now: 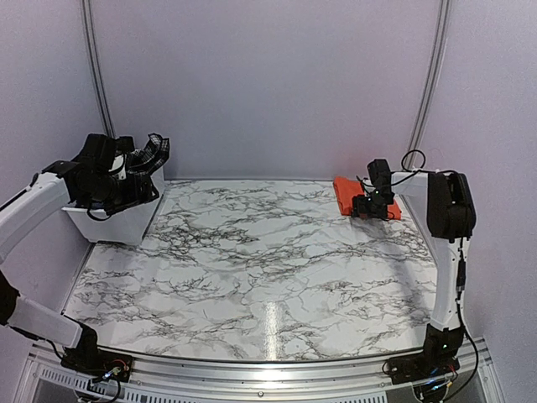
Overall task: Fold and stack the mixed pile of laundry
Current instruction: Move the square-folded T-shirt to the corner of the board, then pick up the crumpled skirt and place it in the bin.
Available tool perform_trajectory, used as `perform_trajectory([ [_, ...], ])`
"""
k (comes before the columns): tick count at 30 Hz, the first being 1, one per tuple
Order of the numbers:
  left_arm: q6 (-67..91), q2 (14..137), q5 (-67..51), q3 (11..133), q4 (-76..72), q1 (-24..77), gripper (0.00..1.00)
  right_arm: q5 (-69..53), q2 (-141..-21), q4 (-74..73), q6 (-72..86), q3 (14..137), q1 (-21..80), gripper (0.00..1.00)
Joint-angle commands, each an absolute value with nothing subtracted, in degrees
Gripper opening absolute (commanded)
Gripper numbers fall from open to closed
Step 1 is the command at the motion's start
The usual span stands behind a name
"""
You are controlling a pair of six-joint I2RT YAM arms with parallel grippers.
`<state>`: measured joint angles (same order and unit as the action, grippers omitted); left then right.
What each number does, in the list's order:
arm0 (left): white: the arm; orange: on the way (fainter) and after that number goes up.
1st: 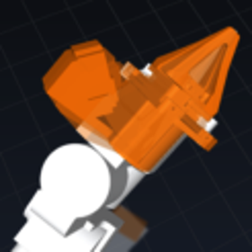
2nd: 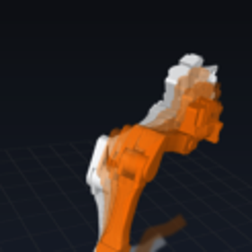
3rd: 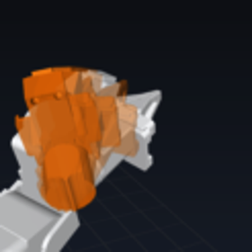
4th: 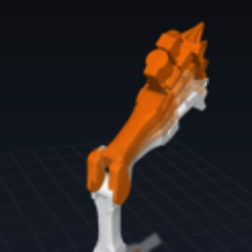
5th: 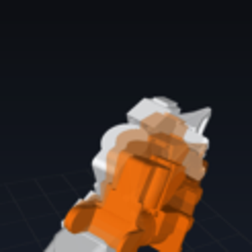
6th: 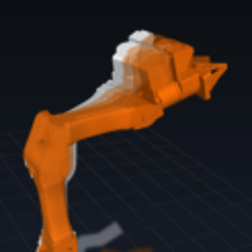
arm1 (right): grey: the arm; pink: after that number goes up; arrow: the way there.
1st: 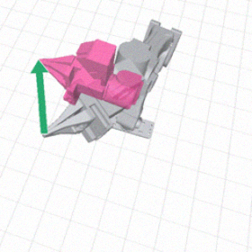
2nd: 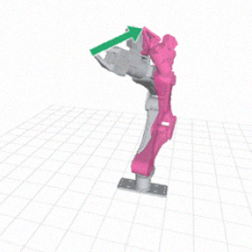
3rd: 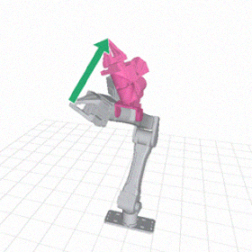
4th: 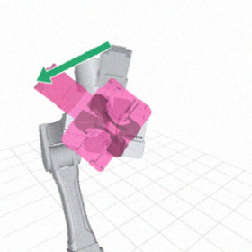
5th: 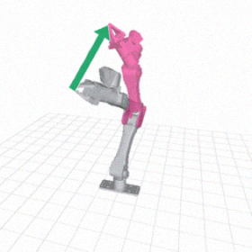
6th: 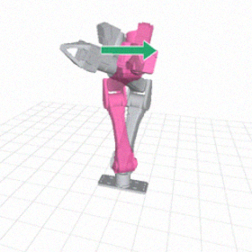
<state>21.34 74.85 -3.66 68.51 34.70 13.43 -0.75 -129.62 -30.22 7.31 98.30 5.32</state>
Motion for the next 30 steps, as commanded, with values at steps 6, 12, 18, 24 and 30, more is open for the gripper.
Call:
perform_trajectory([
  [6, 18.19, 80.25, -4.49, 82.88, 37.56, 3.48, 0.99, 0.79, -123.88, -38.23, 5.0, 97.74, 3.81, 0.79],
  [12, 18.12, 89.38, -6.22, 96.7, 37.56, -5.35, 0.99, -1.61, -110.46, -39.5, 6.25, 95.53, 6.05, 0.83],
  [18, 16.19, 101.92, -5.54, 110.45, 40.84, -10.58, 0.99, -2.69, -100.68, -42.63, 7.39, 95.19, 11.27, 0.84],
  [24, 14.1, 109.71, -7.79, 112.0, 41.25, -11.1, 0.99, -1.48, -91.8, -43.3, 10.65, 90.74, 19.58, 0.85],
  [30, 14.24, 112.73, -10.07, 109.01, 41.01, -10.03, 0.93, 7.4, -84.36, -42.92, 11.86, 86.22, 25.39, 0.91],
])
